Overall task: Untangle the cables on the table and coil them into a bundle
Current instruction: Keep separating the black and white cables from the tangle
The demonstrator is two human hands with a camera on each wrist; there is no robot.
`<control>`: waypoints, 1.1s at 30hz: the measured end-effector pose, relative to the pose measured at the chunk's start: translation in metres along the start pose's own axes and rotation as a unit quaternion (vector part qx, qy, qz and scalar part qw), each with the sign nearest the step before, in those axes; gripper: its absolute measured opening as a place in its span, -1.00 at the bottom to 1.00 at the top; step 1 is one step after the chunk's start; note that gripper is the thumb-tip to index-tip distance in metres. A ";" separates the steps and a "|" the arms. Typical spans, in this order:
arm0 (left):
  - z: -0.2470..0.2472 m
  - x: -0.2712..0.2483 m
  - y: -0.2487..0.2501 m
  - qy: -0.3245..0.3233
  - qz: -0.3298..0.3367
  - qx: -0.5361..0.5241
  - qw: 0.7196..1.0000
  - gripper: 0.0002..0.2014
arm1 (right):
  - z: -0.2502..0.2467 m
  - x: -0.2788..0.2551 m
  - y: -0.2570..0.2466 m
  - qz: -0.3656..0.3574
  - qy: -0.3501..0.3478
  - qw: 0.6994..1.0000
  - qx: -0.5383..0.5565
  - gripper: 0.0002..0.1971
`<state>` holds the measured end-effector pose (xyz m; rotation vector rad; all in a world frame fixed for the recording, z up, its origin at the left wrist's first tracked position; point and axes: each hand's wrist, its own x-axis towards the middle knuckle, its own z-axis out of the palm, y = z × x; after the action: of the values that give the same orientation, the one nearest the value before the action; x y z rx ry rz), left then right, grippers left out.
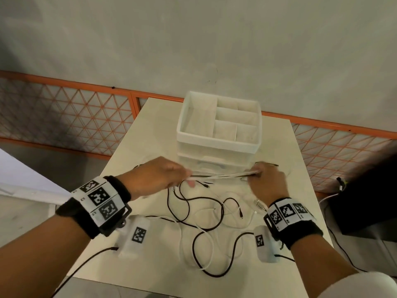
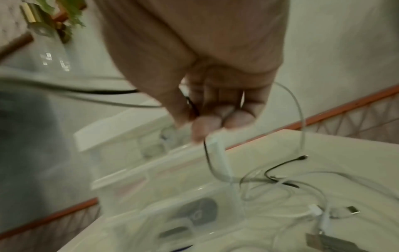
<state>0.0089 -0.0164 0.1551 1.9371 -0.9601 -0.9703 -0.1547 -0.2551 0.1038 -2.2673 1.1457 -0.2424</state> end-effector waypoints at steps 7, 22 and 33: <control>0.033 0.014 -0.065 0.146 -0.190 0.126 0.963 -0.64 | 0.046 -0.036 0.021 -0.090 -0.099 0.991 -0.002 -0.15; 0.051 0.007 -0.048 0.095 -0.161 -0.049 0.981 -0.69 | 0.145 -0.104 0.006 -0.284 -0.354 0.843 -0.289 -0.71; 0.051 0.019 -0.056 0.092 -0.080 -0.049 0.991 -0.74 | 0.021 -0.039 -0.064 -0.259 -0.137 0.948 0.121 -0.86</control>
<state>-0.0108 -0.0225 0.0803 2.0032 -0.6476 -0.8915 -0.1263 -0.1865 0.1273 -2.2485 0.3427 -0.2435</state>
